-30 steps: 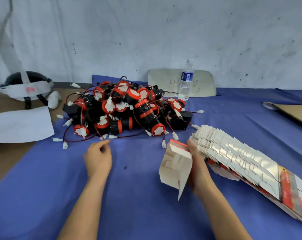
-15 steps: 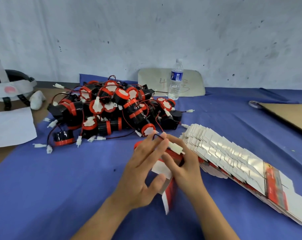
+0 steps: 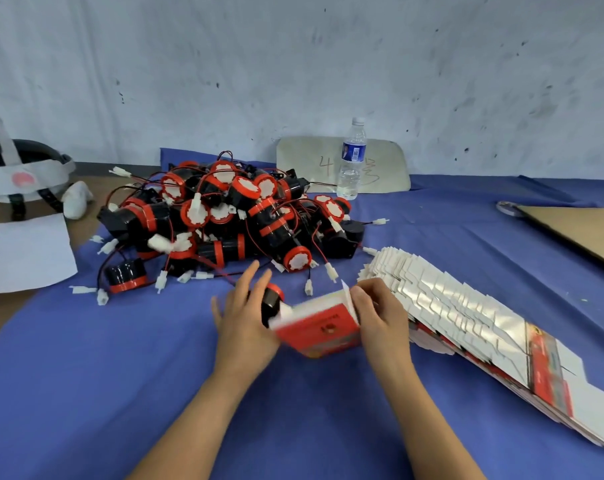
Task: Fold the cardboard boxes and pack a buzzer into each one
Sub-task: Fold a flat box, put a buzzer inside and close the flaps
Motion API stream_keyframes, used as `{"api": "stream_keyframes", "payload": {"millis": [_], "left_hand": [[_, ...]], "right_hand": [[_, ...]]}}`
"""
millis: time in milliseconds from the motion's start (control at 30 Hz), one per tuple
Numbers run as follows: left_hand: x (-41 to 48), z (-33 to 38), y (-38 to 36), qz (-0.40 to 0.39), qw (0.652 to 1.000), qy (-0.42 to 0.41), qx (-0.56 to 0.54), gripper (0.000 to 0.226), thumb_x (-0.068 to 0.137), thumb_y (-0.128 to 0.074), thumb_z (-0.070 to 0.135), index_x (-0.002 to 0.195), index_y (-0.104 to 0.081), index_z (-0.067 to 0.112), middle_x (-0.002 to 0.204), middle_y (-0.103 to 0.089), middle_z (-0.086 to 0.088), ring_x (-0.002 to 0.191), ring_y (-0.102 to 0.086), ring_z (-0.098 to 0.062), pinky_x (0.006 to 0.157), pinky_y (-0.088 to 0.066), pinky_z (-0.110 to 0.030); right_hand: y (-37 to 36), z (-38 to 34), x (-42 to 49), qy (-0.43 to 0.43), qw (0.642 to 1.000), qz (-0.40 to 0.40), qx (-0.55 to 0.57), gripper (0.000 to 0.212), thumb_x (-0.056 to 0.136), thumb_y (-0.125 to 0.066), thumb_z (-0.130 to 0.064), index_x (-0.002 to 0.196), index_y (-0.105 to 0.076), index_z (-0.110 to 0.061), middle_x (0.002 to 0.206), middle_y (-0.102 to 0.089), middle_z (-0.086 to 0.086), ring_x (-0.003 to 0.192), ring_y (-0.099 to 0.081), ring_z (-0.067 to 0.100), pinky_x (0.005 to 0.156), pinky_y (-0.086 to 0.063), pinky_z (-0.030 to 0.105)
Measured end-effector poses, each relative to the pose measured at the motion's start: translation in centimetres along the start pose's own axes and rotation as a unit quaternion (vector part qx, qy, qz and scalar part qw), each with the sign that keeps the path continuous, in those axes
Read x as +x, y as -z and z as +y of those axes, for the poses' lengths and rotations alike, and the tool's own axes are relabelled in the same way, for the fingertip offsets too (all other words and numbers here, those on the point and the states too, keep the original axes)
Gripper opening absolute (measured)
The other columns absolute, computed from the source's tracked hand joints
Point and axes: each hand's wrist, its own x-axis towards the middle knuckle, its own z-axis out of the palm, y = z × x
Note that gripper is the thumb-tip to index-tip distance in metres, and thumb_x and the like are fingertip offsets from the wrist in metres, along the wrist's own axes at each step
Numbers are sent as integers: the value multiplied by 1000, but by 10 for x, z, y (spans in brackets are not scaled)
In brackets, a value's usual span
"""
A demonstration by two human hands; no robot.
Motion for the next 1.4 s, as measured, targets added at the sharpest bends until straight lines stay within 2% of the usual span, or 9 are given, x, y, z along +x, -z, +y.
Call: {"api": "stream_keyframes", "payload": {"millis": [233,333,433,633,800,933,1033,1133,1400], "left_hand": [[10,-1,12,85,952,170,-239,53,83,-73,27,129,-48,27,121,-51,-3,100,-58,-17,83,-42,-25],[14,10,29,136,803,189,-549,14,98,-49,21,111,-45,19,102,-60,-9,75,-70,-18,73,-55,-28],[10,17,48,92,627,203,-747,37,98,-41,33,102,-67,7,94,-72,-11,83,-72,-25,69,-58,-27],[3,37,58,-5,547,194,-814,47,68,-61,42,87,-74,1,98,-71,-17,92,-72,-27,66,-59,-26],[3,38,61,-15,606,160,-779,56,94,-38,49,78,-74,9,102,-73,-14,73,-74,-22,54,-57,-21],[-1,44,52,14,733,95,-674,81,86,-12,68,80,-76,20,98,-74,-10,61,-68,-17,57,-54,-22],[-9,49,44,41,830,67,-552,86,86,-4,67,88,-78,23,102,-75,0,99,-67,-12,92,-45,-26],[-19,51,35,51,905,41,-421,67,99,-4,48,92,-69,31,88,-70,31,95,-57,21,83,-36,3],[-22,43,7,-86,940,-81,-320,95,70,-52,83,147,-11,43,154,-21,25,142,-24,2,109,-29,-15]], "right_hand": [[-3,4,-1,-5,996,-68,-59,30,81,-50,-24,61,-55,-1,61,-59,9,55,-48,9,56,-41,31],[-2,3,-2,-5,996,-78,-39,30,92,-56,-15,64,-60,-6,66,-65,7,67,-61,25,62,-52,41],[-3,-3,-6,26,998,-60,-18,17,88,-59,-25,73,-62,-18,74,-66,-1,74,-63,22,63,-54,41],[-6,-8,-15,128,986,-109,4,49,81,-64,-46,128,-50,-43,118,-60,-9,102,-63,14,78,-55,25],[-14,-4,-19,200,968,-149,-2,63,85,-65,-35,141,-37,-45,133,-52,-16,101,-66,14,89,-53,26],[-17,-6,-23,305,944,-93,-85,49,91,-60,-41,137,-47,-30,116,-59,-8,107,-58,2,90,-47,17],[-18,-10,-25,368,921,-52,-121,42,95,-55,-42,131,-52,-20,103,-62,4,93,-61,11,78,-51,20],[-21,-10,-28,417,895,-14,-156,33,96,-56,-33,123,-54,-14,95,-60,2,76,-60,14,68,-50,18],[-14,-15,-20,129,986,92,53,18,89,-65,-5,86,-70,-21,81,-70,-11,80,-65,7,72,-50,18]]}}
